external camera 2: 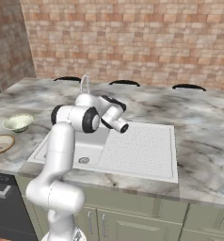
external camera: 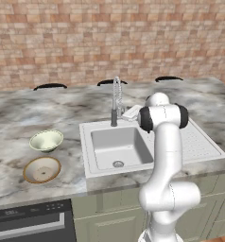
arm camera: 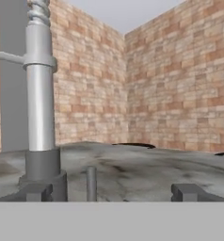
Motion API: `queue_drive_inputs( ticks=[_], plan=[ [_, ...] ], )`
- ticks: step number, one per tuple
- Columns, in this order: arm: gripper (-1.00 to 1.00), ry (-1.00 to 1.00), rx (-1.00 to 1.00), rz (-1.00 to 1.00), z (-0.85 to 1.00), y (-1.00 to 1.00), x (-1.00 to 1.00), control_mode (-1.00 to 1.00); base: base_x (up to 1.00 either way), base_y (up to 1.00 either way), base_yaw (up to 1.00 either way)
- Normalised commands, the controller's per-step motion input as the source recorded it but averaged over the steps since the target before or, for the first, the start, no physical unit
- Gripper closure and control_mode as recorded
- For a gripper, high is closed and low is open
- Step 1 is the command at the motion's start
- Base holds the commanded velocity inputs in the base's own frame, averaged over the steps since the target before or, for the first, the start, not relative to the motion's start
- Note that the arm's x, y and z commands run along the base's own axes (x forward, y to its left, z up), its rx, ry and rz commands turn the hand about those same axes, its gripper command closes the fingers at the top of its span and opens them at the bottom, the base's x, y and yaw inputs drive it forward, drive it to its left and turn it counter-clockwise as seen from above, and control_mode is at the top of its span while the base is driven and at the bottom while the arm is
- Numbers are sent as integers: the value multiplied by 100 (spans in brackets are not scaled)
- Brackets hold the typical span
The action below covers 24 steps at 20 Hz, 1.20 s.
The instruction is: Rinse each bowl for a few seconds and place them down in the sink or on the counter.
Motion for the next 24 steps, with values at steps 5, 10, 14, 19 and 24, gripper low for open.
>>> queue_drive_inputs(
  ticks=[5, 10, 14, 19, 24],
  plan=[
    [-100, 0, 3, 0, -14, 0, 34, -100, 0, 0, 0],
    [-100, 0, 2, 0, -16, 1, 39, -100, 0, 0, 0],
    [-100, 0, 3, 0, -15, 0, 38, -100, 0, 0, 0],
    [-100, 0, 3, 0, -19, 0, 37, -100, 0, 0, 0],
    [-100, 1, 3, 0, -18, 0, 29, -100, 0, 0, 0]
  ],
)
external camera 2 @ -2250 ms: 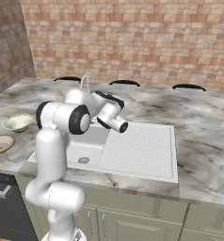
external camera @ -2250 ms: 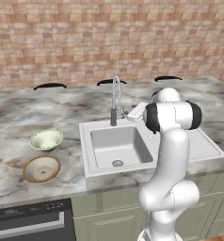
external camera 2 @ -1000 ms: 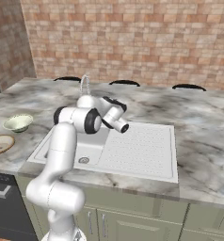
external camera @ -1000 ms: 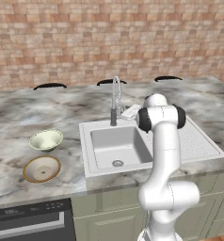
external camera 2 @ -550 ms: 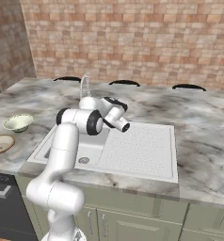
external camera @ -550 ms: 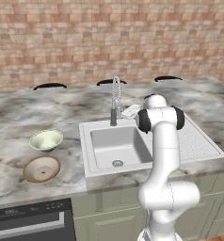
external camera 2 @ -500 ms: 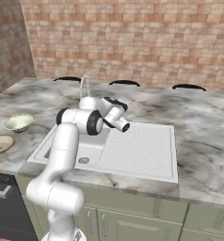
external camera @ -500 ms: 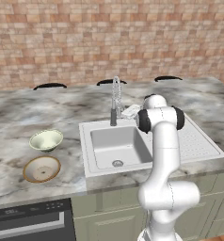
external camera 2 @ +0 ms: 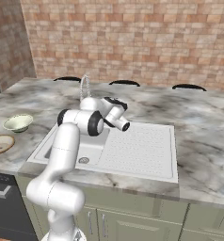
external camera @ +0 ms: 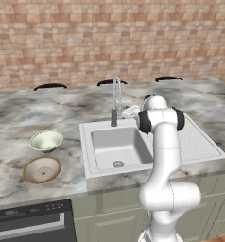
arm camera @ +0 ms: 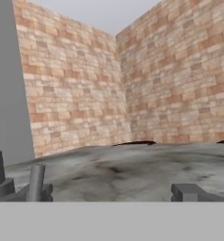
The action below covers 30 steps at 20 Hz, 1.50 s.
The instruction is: Rinse each bowl for a few seconds and place them down in the sink or on the counter.
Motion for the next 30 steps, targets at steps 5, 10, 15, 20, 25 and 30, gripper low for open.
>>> queue_drive_inputs(
  ticks=[5, 10, 15, 20, 25, 30],
  plan=[
    [-100, 3, 5, 0, -22, -13, 15, -100, 0, 0, 0],
    [-100, 6, 5, -2, -30, -19, 6, -100, 0, 0, 0],
    [-100, 7, 3, -4, -39, -3, 17, -100, 0, 0, 0],
    [100, 8, 0, -6, -47, 0, 27, -100, 0, 0, 0],
    [100, 7, 0, -7, -45, -8, 18, -100, 0, 0, 0],
    [100, 6, 0, -8, -42, -29, 8, -100, 0, 0, 0]
  ],
)
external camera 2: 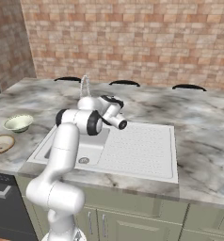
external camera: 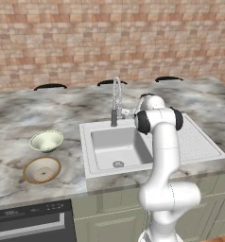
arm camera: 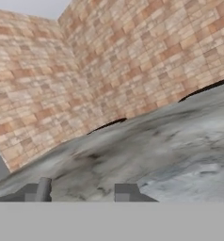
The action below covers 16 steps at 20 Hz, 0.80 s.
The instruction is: Rinse each bowl for a few seconds and place them down in the sink or on the counter.
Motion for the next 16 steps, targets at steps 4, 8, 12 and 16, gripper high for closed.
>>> queue_drive_inputs(
  ticks=[4, 8, 12, 16],
  plan=[
    [100, 6, 0, -8, -44, -36, 6, -100, 0, 0, 0],
    [100, 7, 0, -8, -46, -40, 5, -100, 0, 0, 0],
    [100, 8, 0, -9, -49, -49, 1, -100, 0, 0, 0],
    [100, 8, 0, -8, -51, -61, 0, -100, 0, 0, 0]
  ],
)
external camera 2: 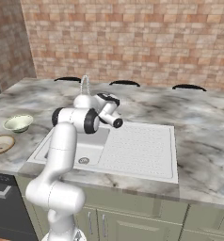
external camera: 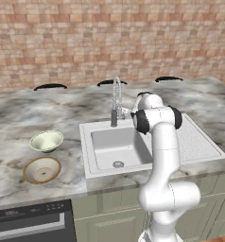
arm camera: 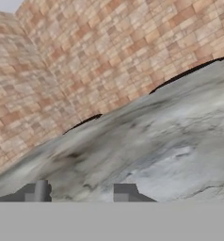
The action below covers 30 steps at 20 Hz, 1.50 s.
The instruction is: Rinse each bowl for a few seconds and place them down in the sink or on the counter.
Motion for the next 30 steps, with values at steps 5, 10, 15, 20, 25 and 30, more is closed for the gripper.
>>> queue_drive_inputs(
  ticks=[5, 10, 15, 20, 25, 30],
  plan=[
    [100, 8, 1, -7, -55, -71, 0, -100, 0, 0, 0],
    [100, 10, 2, -5, -64, -76, 0, -100, 0, 0, 0],
    [100, 11, 0, -5, -71, -67, -3, -100, 0, 0, 0],
    [100, 12, 0, -4, -74, -69, -7, -100, 0, 0, 0],
    [100, 14, 0, -5, -75, -72, -6, -100, 0, 0, 0],
    [100, 14, 0, -4, -73, -81, -6, -100, 0, 0, 0]
  ],
)
